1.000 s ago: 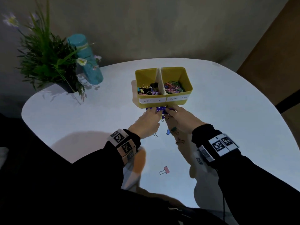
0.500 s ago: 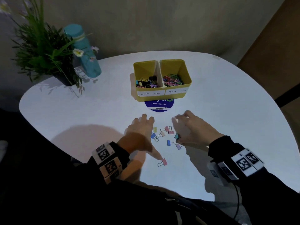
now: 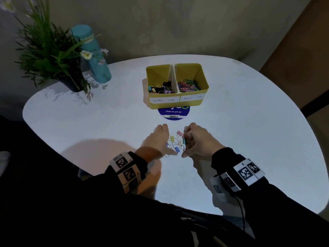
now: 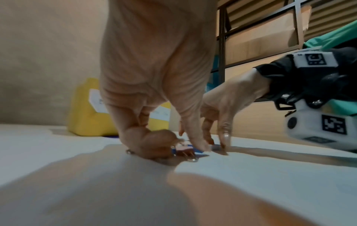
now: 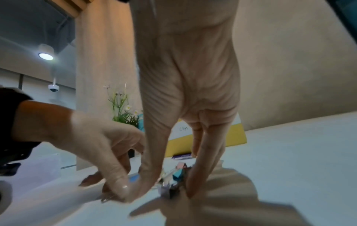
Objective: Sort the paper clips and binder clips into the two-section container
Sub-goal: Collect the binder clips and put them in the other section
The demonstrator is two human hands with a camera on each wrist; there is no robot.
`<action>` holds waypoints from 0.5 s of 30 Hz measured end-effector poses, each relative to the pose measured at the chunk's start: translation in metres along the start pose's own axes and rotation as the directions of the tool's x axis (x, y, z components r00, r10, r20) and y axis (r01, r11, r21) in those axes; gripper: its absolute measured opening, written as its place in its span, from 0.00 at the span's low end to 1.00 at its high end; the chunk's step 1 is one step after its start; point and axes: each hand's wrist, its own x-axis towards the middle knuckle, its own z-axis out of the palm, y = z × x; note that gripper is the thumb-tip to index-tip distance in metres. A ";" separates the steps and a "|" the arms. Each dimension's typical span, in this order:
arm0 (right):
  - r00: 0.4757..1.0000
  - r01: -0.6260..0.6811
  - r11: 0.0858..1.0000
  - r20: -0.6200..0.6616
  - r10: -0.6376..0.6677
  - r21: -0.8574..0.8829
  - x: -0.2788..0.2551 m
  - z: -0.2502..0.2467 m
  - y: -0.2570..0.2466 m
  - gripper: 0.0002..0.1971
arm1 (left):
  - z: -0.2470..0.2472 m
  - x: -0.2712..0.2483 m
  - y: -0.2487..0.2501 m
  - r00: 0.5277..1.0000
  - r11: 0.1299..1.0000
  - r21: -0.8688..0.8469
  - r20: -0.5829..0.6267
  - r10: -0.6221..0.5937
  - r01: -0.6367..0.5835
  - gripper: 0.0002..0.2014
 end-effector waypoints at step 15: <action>0.993 0.114 0.992 0.011 -0.114 -0.055 0.027 0.007 0.000 0.25 | 0.000 0.023 -0.009 0.991 0.994 0.013 -0.078 0.107 -0.107 0.10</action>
